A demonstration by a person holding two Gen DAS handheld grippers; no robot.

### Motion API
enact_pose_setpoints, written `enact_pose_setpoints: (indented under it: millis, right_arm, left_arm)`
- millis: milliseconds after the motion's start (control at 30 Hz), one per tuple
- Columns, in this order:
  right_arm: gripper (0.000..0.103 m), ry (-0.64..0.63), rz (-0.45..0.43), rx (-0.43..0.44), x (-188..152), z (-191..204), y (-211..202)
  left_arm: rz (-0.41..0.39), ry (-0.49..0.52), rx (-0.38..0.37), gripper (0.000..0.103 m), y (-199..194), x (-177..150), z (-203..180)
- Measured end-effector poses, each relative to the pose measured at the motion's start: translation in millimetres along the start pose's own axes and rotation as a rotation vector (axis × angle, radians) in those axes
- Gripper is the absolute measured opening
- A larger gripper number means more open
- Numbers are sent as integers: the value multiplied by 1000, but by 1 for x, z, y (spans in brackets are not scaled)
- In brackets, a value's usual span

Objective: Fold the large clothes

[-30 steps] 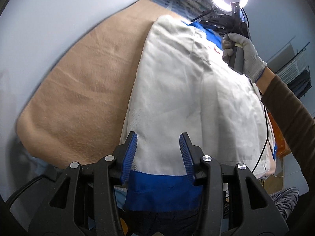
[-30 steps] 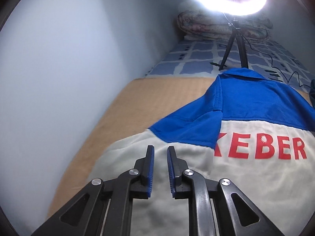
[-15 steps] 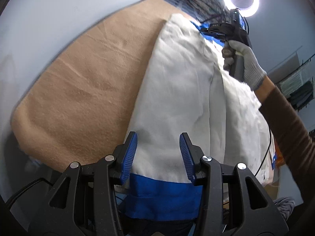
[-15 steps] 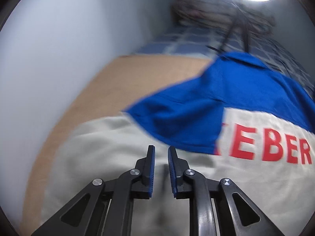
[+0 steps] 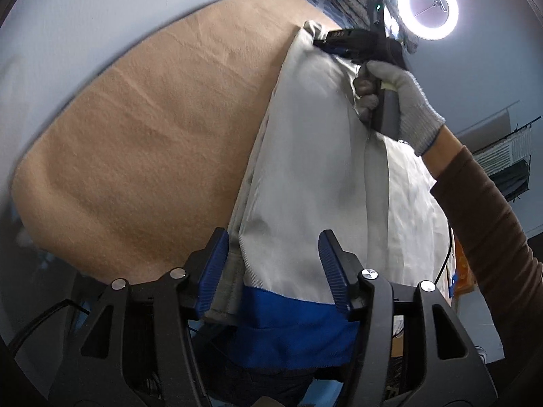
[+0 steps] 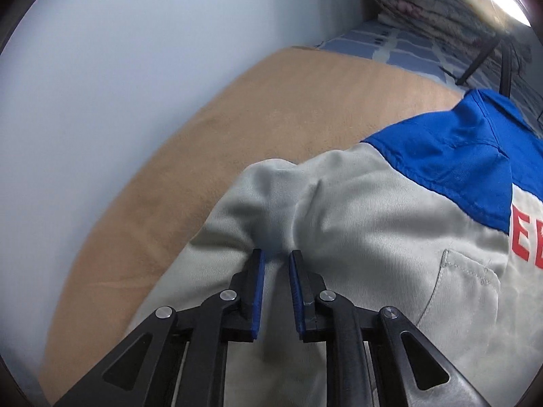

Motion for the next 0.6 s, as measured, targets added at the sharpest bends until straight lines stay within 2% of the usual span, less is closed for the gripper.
enact_pose_setpoints:
  millis: [67, 167, 267, 367, 433, 500, 600]
  right_arm:
    - [17, 13, -8, 20, -1, 5, -20]
    - [19, 44, -42, 133, -16, 18, -71]
    - [19, 35, -5, 249, -63, 37, -124]
    - [19, 39, 69, 317, -117, 53, -155]
    - [19, 36, 119, 343, -151, 63, -169]
    - [19, 26, 143, 355, -168, 66, -172]
    - [19, -35, 155, 304, -191, 73, -168]
  left_arm:
    - [-1, 1, -8, 56, 0, 2, 0]
    - [-5, -18, -30, 56, -2, 5, 1]
    - [-8, -50, -28, 56, -3, 5, 10]
    - [-5, -59, -8, 56, -5, 2, 21]
    - [-5, -80, -10, 56, -6, 0, 26]
    - [8, -90, -24, 56, -5, 0, 27]
    - [35, -116, -46, 56, 0, 0, 26]
Point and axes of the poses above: each gripper's, at about its wrist camera, not at the fingertips, and y roughly the way its jaws point, z to its left, x to its top, the point moved 3 cm from there along y, roughly the way its jaws point, and after that the axes turned 14 degrees about -z, right-handed, at the moved point
